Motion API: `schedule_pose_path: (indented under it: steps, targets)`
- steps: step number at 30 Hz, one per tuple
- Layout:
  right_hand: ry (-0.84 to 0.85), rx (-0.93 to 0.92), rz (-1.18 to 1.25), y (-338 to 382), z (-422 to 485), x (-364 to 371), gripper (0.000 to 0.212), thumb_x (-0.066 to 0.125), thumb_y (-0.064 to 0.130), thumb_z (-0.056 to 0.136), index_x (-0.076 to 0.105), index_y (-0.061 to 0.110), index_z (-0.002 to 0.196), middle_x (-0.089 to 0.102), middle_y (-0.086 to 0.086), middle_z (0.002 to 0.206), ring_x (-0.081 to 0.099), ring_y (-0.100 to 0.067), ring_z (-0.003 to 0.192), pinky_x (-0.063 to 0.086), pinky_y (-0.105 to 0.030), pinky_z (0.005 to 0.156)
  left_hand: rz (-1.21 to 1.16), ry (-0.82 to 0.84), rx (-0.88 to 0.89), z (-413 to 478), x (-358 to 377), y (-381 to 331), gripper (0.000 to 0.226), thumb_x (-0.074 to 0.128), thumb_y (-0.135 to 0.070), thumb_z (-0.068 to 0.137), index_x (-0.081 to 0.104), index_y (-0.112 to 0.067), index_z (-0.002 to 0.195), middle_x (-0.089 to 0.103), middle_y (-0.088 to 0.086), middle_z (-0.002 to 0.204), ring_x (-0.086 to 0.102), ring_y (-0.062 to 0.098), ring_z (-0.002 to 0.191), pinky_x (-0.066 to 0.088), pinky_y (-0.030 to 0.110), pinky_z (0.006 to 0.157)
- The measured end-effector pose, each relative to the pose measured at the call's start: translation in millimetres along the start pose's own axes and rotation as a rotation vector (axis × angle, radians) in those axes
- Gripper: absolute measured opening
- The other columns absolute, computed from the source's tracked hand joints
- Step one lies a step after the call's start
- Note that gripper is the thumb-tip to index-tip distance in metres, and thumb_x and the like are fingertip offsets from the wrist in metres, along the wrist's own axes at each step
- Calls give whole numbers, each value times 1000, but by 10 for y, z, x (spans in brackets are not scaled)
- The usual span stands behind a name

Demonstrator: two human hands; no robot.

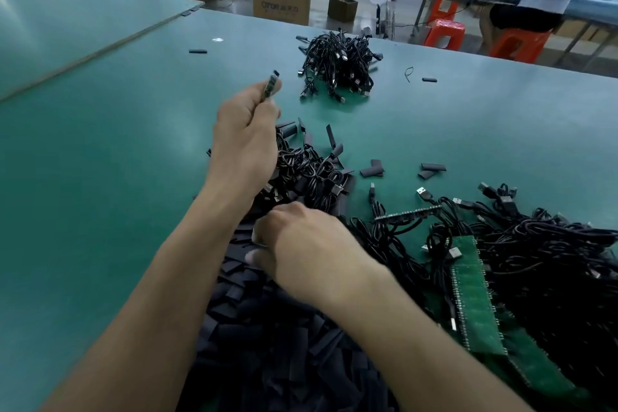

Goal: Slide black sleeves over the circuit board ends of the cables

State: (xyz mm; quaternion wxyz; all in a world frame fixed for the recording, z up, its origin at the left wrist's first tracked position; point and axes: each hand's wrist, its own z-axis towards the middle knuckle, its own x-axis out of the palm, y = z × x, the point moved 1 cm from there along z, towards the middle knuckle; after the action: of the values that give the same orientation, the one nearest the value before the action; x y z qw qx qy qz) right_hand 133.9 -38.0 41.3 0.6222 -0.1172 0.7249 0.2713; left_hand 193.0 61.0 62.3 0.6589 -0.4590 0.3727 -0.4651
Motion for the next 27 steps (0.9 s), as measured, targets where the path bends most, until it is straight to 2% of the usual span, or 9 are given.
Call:
schedule_pose_path:
  steps: [2,5,8,10,14,17,21,23,27]
  targets:
    - [61,34,-18,-34,60,132,21,62,34,97,61,13,97,57,-6,111,58,-31,98,34,-33,70,16,-10,20,13,-14,1,25,42,-14,105,60,-33,104,56,-4,76,44,7,57,36,24,53]
    - [87,101,102,-105,85,205,20,64,30,96,67,12,107,56,-7,117,58,-33,104,44,-35,76,-9,-22,20,31,-18,-17,21,47,-13,105,53,-31,114,69,-8,78,52,0,56,42,15,52]
    - [52,122,221,-144,45,193,10,66,24,94,72,21,100,58,-4,113,61,-31,99,51,-37,82,-36,-24,15,15,-24,-9,16,51,-13,104,55,-28,104,72,-10,77,55,0,56,42,12,52]
    - [-5,133,284,-166,-13,165,8,63,25,95,70,22,94,61,-3,106,63,-29,91,55,-40,82,-42,-13,12,0,-26,-9,16,53,-13,103,57,-28,100,73,-10,77,57,-1,58,44,12,54]
    - [-221,166,387,-246,-108,-53,9,55,21,99,64,21,98,67,-5,98,67,-21,79,58,-41,75,-69,-1,22,-3,-37,-24,21,57,-13,101,63,-32,97,74,-12,75,56,-1,60,47,16,59]
    - [-465,148,510,-345,-179,-380,15,57,18,98,60,30,92,69,4,84,68,-10,74,58,-34,73,-37,45,56,-28,-18,-24,23,59,-15,100,66,-37,97,73,-10,74,54,3,58,49,23,59]
    - [-706,90,586,-571,-260,-728,22,60,14,98,64,33,110,66,13,77,67,3,68,55,-14,63,-33,165,68,-67,16,-22,23,60,-22,101,70,-43,99,70,-8,70,49,10,56,44,28,52]
    - [-729,131,613,-728,-262,-764,24,60,13,98,66,35,106,67,14,75,65,6,66,50,-9,61,8,216,63,-72,42,-7,25,61,-23,100,71,-45,96,70,-9,69,48,17,61,42,32,55]
    - [-635,204,737,-946,-272,-635,20,67,14,94,70,31,104,71,9,82,65,1,68,45,-11,59,110,310,47,-81,93,42,24,61,-20,99,70,-41,97,71,-15,71,50,12,62,46,31,58]
